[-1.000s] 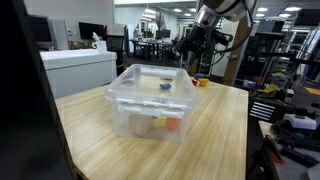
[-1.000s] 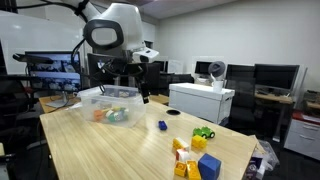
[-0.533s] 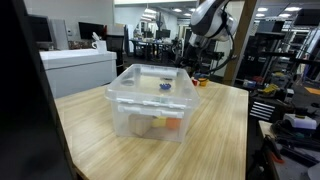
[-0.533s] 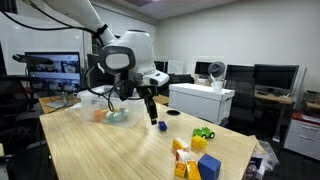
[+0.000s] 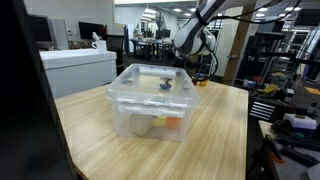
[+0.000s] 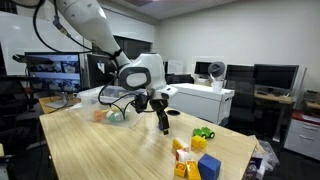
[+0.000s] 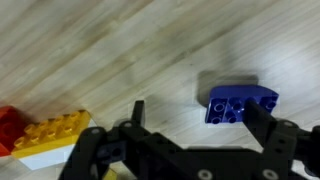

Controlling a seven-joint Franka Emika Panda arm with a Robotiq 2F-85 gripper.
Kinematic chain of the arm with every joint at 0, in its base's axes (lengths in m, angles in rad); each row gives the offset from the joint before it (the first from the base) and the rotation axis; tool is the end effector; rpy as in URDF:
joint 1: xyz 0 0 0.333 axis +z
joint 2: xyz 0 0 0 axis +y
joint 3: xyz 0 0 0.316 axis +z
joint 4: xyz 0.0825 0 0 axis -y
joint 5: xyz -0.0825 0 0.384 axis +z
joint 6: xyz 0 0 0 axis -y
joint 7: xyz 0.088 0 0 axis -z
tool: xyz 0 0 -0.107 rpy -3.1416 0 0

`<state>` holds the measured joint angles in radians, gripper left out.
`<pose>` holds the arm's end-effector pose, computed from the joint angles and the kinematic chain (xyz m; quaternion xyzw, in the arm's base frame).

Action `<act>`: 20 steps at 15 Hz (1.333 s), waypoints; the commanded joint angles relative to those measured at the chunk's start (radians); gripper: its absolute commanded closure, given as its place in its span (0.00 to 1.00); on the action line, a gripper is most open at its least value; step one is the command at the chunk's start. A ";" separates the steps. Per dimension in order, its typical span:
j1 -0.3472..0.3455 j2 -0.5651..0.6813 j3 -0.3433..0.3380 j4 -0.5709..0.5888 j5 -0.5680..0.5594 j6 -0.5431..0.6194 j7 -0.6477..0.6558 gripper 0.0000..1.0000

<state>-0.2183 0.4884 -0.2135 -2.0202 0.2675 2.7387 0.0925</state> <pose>0.5656 -0.2661 0.2350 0.9283 -0.3500 0.1252 0.0022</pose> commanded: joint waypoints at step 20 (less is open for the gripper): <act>-0.018 0.069 0.048 0.085 -0.010 -0.040 0.080 0.47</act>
<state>-0.2244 0.5752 -0.1771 -1.9098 0.2612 2.7083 0.1708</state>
